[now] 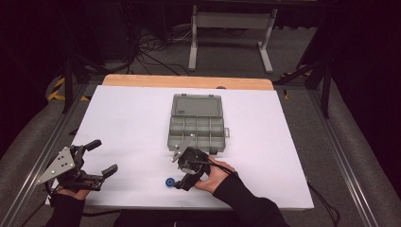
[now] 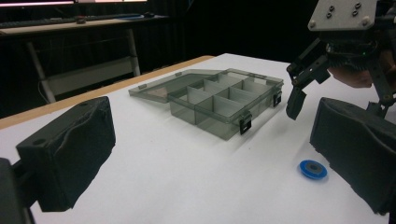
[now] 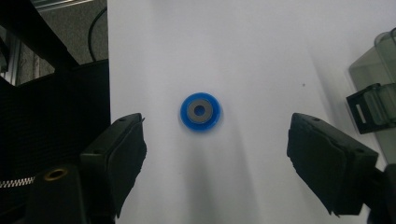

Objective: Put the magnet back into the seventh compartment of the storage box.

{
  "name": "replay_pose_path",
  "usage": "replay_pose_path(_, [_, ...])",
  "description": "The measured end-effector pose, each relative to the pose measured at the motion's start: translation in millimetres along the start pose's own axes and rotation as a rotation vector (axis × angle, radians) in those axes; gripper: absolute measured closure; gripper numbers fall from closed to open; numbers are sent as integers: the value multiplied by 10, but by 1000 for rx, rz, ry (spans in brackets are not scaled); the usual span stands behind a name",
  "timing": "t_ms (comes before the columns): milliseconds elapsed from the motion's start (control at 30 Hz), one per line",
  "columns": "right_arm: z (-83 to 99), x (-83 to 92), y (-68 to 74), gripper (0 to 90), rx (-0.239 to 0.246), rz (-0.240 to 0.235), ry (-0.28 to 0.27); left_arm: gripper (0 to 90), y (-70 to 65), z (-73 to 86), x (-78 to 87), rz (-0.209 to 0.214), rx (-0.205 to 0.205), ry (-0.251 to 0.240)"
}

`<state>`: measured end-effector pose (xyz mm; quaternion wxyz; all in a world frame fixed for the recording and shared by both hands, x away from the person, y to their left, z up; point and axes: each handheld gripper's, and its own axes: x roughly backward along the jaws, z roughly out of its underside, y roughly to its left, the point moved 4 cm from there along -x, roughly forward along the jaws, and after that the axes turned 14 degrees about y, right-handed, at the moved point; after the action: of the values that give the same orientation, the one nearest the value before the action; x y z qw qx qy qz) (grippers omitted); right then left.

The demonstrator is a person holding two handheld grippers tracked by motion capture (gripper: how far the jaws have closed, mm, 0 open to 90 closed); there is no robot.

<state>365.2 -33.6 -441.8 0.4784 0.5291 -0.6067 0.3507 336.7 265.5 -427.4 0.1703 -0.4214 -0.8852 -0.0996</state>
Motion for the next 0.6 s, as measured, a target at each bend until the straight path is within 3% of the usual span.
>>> replay_pose_path(600, [-125, -285, 57, 197, 37, -19, 39, 7, -2, 6, -9, 9, 4, 7])
